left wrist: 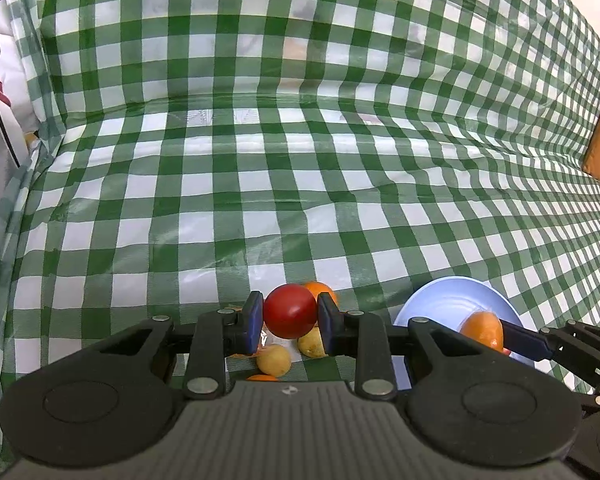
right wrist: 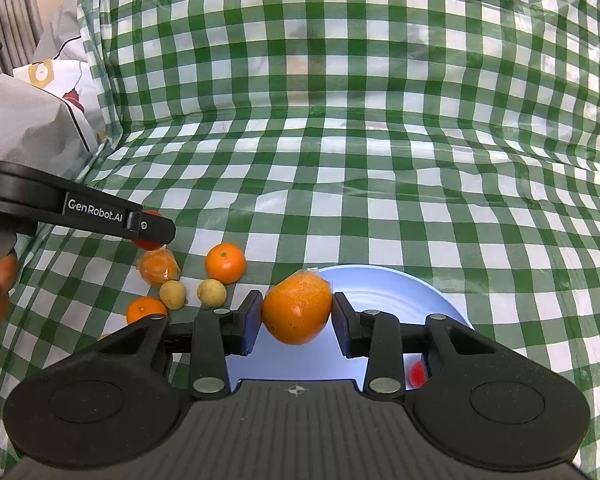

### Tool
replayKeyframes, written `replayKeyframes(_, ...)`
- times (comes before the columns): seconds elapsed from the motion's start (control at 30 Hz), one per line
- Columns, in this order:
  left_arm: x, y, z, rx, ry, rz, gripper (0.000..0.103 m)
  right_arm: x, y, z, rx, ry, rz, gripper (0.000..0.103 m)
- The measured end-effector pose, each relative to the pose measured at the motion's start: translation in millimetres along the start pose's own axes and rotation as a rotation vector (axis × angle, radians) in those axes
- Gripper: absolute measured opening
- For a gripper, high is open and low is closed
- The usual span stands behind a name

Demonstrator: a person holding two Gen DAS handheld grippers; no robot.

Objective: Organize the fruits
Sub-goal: 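Move the orange over the plate and release it from the right tool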

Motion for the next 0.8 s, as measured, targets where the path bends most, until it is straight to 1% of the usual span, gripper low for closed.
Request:
replayKeyframes(0.47, -3, -2, -1, 0.006, 0.037, -0.048, 0.032, 11, -5, 4, 0.019, 0.030, -0.042, 0.039)
replayKeyframes(0.8, 2, 1, -1, -0.005, 0.080, -0.084, 0.032, 30, -6, 9, 0.029, 0.066, -0.082, 0.039)
Point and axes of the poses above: each gripper's, at about its wrist camera, not at the fingertips, and y roughly the way its jaws point, x to its right, z to its top, the point moved 3 cm from there along y, roughly the way its jaws point, and after that the axes turned 11 degrees about -z, right-handed, at the moved point
